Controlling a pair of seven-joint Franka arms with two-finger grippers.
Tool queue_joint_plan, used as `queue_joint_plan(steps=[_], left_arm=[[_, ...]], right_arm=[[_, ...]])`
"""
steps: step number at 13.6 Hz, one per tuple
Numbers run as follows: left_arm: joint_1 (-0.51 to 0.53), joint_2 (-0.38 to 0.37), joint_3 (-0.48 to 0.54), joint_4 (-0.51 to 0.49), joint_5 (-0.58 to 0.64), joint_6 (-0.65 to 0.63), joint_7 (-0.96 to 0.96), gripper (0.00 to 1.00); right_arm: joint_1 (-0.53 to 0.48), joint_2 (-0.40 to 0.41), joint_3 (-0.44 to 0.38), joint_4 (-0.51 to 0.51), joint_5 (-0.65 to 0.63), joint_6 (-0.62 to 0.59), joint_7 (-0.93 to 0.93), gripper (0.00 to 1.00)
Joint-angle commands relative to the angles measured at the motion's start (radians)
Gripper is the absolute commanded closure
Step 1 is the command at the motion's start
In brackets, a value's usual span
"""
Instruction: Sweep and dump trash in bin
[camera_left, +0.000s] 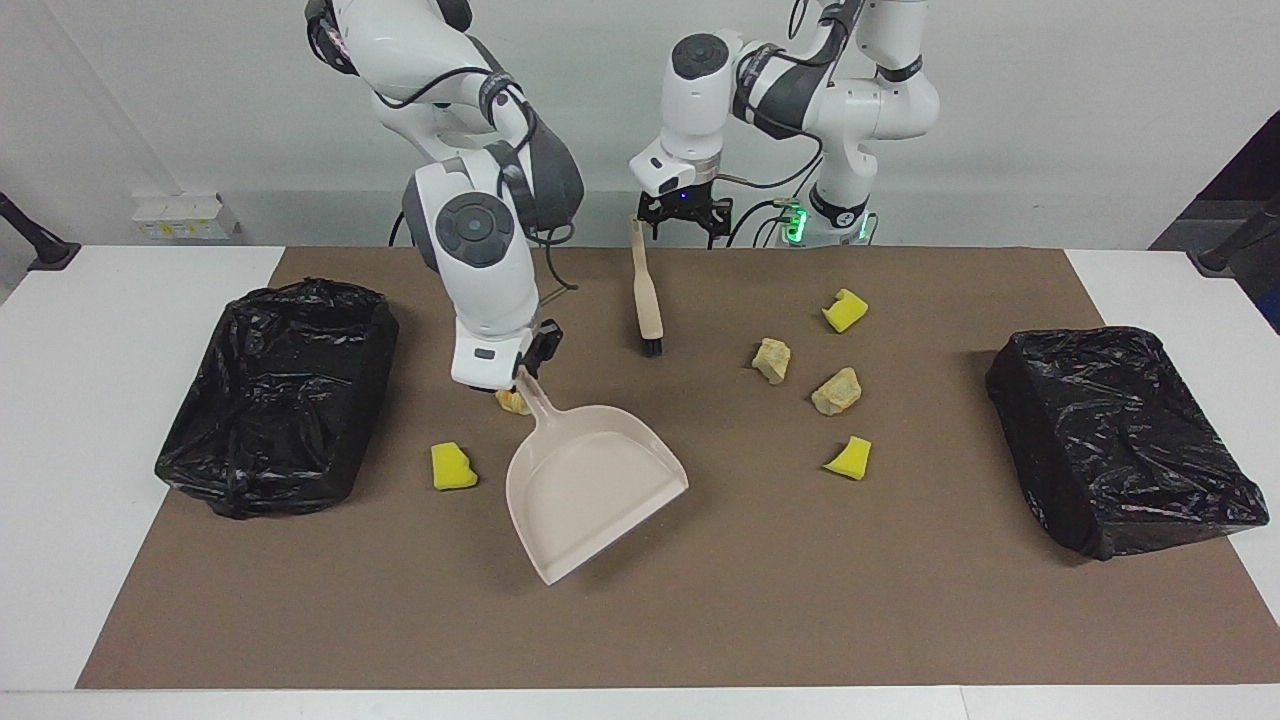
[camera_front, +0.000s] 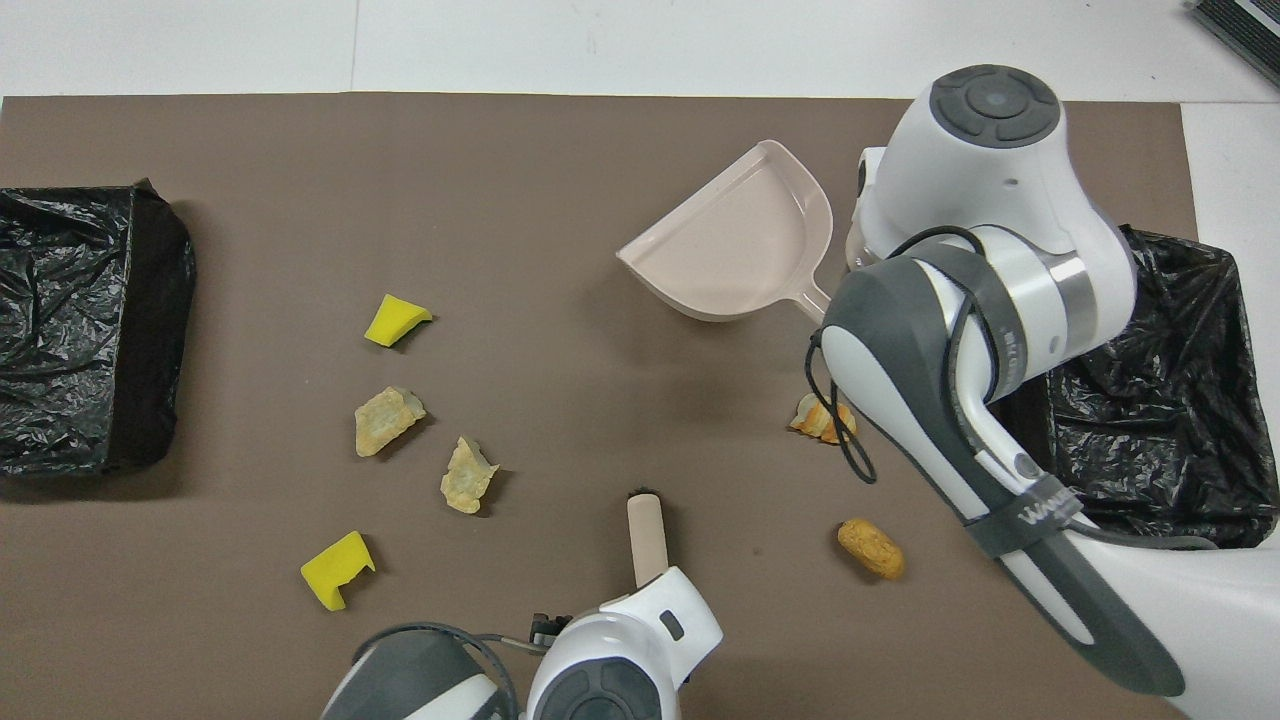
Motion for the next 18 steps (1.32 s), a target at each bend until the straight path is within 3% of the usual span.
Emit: queue_joint_plan(steps=[1, 4, 7, 8, 9, 10, 12, 13, 16, 18], left_arm=[[-0.024, 0.078, -0.028, -0.03, -0.023, 0.085, -0.073, 0.0], [-0.047, 0.161, -0.03, -0.062, -0.023, 0.233, -0.136, 0.0], [-0.069, 0.175, -0.037, -0.067, -0.023, 0.228, -0.159, 0.02], [-0.069, 0.176, -0.037, -0.067, -0.023, 0.225, -0.162, 0.07], [-0.07, 0.182, -0.037, -0.067, -0.023, 0.225, -0.165, 0.15], [-0.069, 0.189, -0.037, -0.067, -0.023, 0.222, -0.162, 0.3], [-0.069, 0.193, -0.036, -0.067, -0.023, 0.216, -0.159, 0.71], [-0.069, 0.193, -0.037, -0.067, -0.023, 0.205, -0.154, 0.83], [-0.069, 0.192, -0.036, -0.059, -0.023, 0.147, -0.147, 1.0], [-0.058, 0.178, -0.03, -0.039, -0.021, 0.088, -0.142, 1.0]], right_arm=[[-0.049, -0.034, 0.017, -0.059, -0.1, -0.013, -0.252, 1.0], [-0.038, -0.069, 0.019, -0.114, -0.204, -0.004, -0.425, 1.0], [-0.038, -0.116, 0.02, -0.2, -0.235, 0.03, -0.53, 1.0], [-0.036, -0.136, 0.02, -0.226, -0.235, 0.033, -0.532, 1.0], [-0.033, -0.144, 0.022, -0.238, -0.235, 0.033, -0.536, 1.0], [-0.027, -0.152, 0.024, -0.252, -0.235, 0.035, -0.538, 1.0], [0.005, -0.17, 0.024, -0.271, -0.234, 0.035, -0.538, 1.0], [0.013, -0.173, 0.024, -0.278, -0.235, 0.035, -0.538, 1.0], [0.01, -0.192, 0.024, -0.315, -0.234, 0.067, -0.574, 1.0], [0.011, -0.201, 0.024, -0.338, -0.234, 0.11, -0.604, 1.0]])
